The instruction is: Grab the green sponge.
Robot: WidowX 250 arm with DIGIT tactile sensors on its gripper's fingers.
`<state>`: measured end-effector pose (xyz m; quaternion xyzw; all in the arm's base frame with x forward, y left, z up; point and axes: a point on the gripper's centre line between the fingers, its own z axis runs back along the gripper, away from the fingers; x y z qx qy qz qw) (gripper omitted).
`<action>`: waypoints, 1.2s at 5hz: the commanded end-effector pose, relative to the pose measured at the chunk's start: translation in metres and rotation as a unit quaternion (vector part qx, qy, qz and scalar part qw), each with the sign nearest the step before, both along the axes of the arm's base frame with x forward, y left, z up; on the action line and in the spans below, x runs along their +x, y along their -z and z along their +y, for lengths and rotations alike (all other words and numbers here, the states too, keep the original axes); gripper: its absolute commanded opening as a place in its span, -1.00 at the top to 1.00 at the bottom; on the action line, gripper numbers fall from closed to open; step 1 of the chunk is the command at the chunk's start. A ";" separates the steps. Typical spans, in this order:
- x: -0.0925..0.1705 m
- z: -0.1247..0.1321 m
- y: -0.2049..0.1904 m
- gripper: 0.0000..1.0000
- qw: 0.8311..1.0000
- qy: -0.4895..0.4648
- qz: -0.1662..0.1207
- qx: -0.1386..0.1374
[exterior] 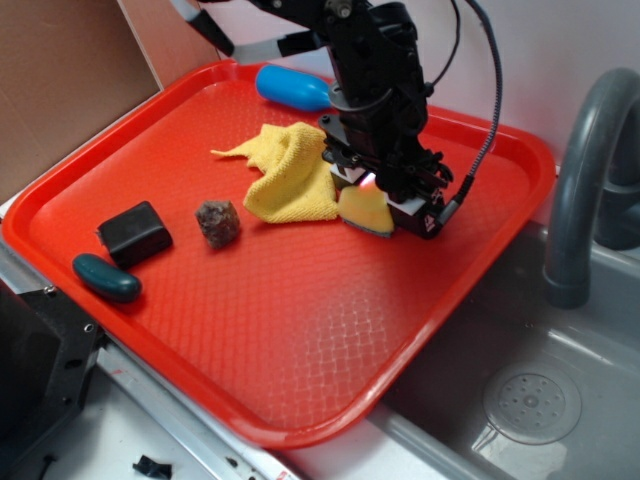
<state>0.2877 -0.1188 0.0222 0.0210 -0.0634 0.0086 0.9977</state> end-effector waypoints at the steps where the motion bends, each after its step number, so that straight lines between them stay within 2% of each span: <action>1: -0.019 0.013 -0.102 1.00 0.996 -0.046 0.021 -0.068; 3: -0.092 0.042 -0.192 1.00 0.989 -0.061 -0.059 -0.121; 4: -0.121 0.056 -0.207 1.00 0.988 -0.074 -0.073 -0.117; 5: -0.136 0.059 -0.209 1.00 0.986 -0.084 -0.084 -0.116; 6: -0.133 0.060 -0.202 1.00 0.986 -0.111 -0.075 -0.104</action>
